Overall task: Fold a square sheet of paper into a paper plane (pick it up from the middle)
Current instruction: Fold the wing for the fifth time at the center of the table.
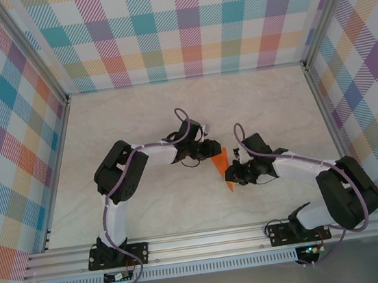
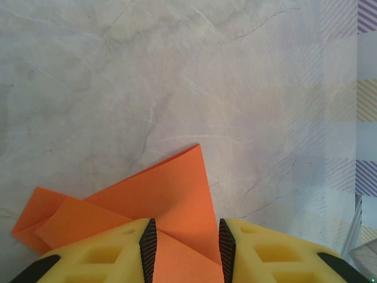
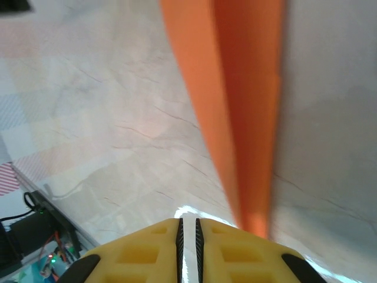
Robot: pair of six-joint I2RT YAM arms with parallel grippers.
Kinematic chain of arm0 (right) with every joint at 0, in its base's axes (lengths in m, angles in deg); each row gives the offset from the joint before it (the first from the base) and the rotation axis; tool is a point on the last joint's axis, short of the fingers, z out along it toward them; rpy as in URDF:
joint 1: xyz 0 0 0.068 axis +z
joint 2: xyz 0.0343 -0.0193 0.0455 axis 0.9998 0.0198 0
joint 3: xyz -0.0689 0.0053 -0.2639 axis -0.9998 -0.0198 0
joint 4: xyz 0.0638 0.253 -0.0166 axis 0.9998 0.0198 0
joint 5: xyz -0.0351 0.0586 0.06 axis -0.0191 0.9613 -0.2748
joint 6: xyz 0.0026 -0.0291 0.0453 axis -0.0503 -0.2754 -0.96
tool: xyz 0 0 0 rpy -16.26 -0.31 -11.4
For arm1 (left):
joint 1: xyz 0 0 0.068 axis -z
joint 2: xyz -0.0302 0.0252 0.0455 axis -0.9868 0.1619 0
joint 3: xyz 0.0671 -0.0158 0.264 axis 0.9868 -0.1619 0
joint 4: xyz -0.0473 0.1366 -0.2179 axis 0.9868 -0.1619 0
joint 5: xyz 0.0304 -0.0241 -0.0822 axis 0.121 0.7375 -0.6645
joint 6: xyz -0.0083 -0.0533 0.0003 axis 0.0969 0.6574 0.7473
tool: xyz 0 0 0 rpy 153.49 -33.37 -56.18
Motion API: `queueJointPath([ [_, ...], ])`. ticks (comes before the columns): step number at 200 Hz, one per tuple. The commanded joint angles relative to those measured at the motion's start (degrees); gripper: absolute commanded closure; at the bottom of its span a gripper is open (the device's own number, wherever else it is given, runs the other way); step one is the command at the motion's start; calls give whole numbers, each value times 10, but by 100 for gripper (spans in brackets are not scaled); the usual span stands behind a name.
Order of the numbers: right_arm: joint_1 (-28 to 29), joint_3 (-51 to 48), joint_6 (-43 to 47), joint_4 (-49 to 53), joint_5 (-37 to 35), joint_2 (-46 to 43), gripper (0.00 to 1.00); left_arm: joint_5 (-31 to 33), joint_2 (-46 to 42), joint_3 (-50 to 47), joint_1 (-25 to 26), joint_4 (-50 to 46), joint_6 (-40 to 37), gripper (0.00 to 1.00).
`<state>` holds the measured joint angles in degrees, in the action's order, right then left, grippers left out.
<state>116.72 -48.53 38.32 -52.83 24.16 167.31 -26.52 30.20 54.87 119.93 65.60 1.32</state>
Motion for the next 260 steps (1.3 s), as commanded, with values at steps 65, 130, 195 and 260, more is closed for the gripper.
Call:
queueJointPath([
  [65,-4,45,45,11,-1,90,82,29,5,-2,-2,-53,-16,64],
  [130,-3,-8,65,39,16,75,82,29,1,5,-2,-67,-23,63],
  [195,-3,-53,81,78,42,21,79,29,1,8,-2,-67,-20,63],
  [260,-44,6,68,157,-108,-118,75,30,-88,-2,5,-78,5,57],
])
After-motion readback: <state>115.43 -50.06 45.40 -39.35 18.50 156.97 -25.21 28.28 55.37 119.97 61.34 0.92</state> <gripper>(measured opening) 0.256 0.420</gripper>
